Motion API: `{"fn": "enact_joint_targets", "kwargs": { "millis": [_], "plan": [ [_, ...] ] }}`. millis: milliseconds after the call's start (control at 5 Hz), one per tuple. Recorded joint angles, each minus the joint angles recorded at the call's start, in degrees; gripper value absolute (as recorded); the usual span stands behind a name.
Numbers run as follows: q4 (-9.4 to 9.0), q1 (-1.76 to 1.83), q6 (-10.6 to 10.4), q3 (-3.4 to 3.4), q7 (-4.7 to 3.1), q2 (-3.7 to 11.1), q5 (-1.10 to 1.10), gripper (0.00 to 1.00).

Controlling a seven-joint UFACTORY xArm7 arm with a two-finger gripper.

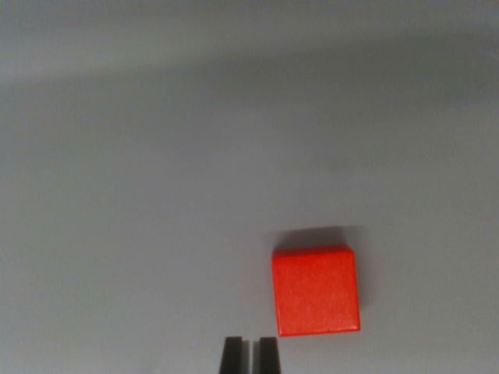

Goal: Reach red block

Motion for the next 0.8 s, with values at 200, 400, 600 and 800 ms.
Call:
{"fn": "enact_joint_targets", "kwargs": {
  "millis": [200, 400, 600, 800],
  "plan": [
    [-1.3, -0.38, -2.61, -0.06, -0.39, 1.31, 0.04, 0.0],
    [-1.3, -0.38, -2.61, -0.06, -0.39, 1.31, 0.04, 0.0],
    [-2.52, -0.73, -5.08, -0.12, -0.75, 2.55, 0.08, 0.0],
    [-2.52, -0.73, -5.08, -0.12, -0.75, 2.55, 0.08, 0.0]
  ]
}}
